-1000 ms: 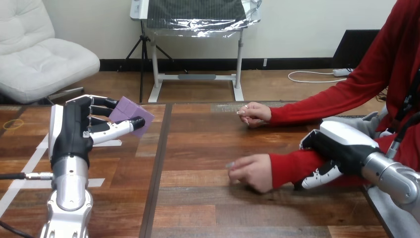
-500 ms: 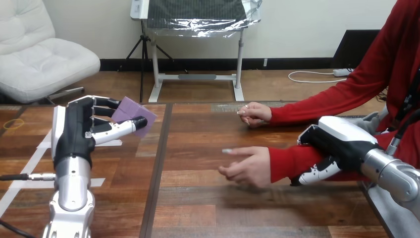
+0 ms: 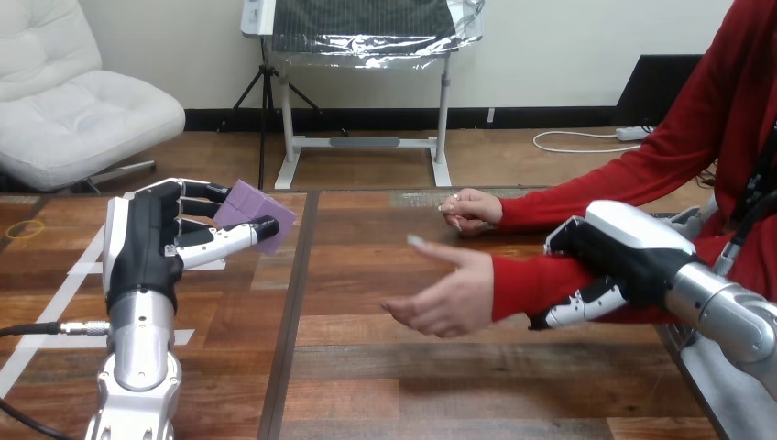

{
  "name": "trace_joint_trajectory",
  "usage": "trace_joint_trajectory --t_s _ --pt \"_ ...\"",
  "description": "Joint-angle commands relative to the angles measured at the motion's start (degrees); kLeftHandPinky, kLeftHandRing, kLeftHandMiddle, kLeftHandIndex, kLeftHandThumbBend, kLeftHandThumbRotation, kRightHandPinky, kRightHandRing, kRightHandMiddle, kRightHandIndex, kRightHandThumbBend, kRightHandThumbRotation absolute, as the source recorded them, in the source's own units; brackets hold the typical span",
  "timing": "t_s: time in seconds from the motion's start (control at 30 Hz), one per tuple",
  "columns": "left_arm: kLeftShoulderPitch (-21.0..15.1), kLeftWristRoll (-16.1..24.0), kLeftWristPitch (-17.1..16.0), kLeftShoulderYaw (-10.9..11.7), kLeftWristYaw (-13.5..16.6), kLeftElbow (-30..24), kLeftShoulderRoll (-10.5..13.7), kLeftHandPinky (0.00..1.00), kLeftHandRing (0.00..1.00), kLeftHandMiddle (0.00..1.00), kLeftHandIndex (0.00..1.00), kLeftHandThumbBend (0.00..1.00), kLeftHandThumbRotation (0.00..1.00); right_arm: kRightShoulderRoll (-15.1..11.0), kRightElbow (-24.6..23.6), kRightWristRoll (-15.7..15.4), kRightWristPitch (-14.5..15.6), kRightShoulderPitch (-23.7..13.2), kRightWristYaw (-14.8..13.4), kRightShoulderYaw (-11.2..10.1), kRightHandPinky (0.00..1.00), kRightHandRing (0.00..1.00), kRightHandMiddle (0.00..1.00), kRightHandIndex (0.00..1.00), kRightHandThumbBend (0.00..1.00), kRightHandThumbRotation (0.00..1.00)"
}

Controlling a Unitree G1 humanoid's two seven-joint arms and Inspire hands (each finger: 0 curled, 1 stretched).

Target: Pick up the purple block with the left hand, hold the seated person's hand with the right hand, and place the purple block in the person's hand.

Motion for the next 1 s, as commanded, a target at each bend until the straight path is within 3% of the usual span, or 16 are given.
trace_joint_trajectory --t_s 0.0,0.97 --pt "-3.79 0.23 -0.21 0.26 0.01 -2.25 0.12 0.35 0.4 0.43 0.45 0.61 0.0 -2.13 -4.1 1.86 -1.15 -4.41 -0.11 -2.74 0.26 0.3 0.35 0.34 0.75 0.29" --pt "-4.3 0.36 -3.45 -0.42 -0.19 0.04 -0.23 0.32 0.37 0.41 0.44 0.62 0.0 -0.3 -9.34 1.96 3.25 -3.41 2.41 -2.66 0.3 0.34 0.38 0.37 0.77 0.26"
